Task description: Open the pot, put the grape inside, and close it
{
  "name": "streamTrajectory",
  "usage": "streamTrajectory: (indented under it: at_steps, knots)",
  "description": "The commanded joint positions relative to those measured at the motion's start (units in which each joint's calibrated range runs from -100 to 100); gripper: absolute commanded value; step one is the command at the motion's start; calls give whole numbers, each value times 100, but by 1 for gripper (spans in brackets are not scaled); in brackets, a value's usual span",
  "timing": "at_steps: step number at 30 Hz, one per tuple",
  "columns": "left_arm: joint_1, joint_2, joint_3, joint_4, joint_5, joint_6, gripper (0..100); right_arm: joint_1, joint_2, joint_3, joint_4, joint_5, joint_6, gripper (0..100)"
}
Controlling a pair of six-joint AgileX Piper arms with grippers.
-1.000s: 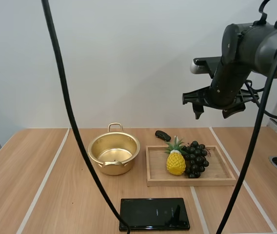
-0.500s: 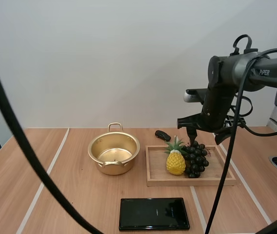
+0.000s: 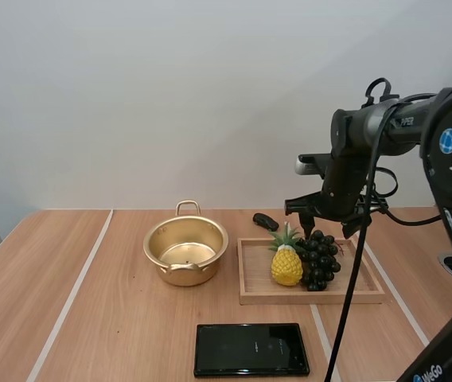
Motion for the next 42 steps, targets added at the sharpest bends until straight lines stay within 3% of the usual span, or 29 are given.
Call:
streamTrajectory:
  at_steps: [1, 16, 42]
  knots:
    - [-9, 14, -111, 0, 116, -42, 0, -25, 140, 10, -54, -207, -44, 100]
    - [-9, 14, -103, 0, 420, -42, 0, -25, 432, 10, -204, -1140, -44, 100]
    - [-9, 14, -103, 0, 488, -8, 0, -25, 1421, 10, -239, -1158, -44, 100]
